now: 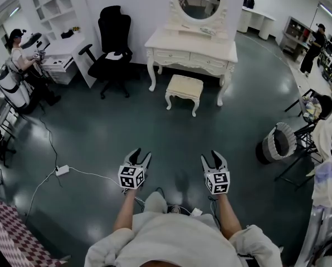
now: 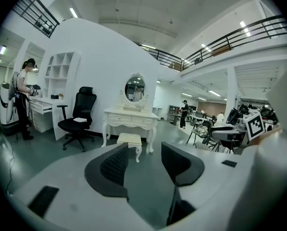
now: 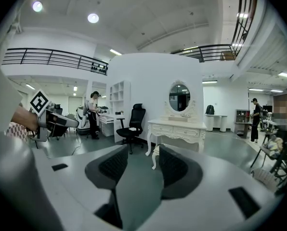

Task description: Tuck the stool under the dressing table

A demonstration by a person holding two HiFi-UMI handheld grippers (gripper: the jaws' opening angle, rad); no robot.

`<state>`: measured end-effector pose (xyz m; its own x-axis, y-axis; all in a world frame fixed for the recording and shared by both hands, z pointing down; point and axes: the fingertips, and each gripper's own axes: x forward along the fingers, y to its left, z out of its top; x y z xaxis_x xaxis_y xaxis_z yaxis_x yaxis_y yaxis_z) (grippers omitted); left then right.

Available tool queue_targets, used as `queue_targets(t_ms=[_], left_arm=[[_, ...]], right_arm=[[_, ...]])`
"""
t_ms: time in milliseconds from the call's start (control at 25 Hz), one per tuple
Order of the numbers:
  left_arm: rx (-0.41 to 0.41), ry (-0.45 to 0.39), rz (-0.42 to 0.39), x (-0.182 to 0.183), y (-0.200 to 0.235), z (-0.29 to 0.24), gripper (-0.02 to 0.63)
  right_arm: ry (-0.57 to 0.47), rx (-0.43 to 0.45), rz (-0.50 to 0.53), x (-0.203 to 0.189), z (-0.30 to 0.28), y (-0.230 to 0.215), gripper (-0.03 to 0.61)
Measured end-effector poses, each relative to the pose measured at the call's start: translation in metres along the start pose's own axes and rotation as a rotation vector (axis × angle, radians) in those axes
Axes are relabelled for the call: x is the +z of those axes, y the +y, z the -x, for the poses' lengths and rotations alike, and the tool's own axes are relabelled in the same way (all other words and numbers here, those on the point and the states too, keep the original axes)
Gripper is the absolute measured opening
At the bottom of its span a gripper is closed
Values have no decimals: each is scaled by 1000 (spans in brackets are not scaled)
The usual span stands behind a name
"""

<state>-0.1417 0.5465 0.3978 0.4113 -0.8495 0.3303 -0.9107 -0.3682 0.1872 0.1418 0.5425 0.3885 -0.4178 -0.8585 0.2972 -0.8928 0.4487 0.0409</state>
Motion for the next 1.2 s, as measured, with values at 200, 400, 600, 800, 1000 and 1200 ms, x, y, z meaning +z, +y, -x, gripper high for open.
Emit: queue_targets(t_ms=[200, 400, 600, 800, 1000, 1200], left_arm=[[-1, -8, -2, 8, 7, -17, 193], [-8, 0, -1, 8, 16, -39, 193], [-23, -1, 8, 13, 30, -69, 193], [-40, 4, 20, 22, 57, -113, 193], [-57, 5, 25, 45, 87, -160, 193], [-56, 12, 28, 75, 130, -203, 193]], right_arm=[[7, 6, 5, 0, -16, -7, 189], [11, 5, 7, -1, -37, -15, 186], [25, -6, 15, -1, -63, -25, 186], [35, -21, 16, 6, -107, -39, 184], [49, -37, 21, 22, -158, -56, 186], [58, -48, 20, 46, -216, -67, 184]])
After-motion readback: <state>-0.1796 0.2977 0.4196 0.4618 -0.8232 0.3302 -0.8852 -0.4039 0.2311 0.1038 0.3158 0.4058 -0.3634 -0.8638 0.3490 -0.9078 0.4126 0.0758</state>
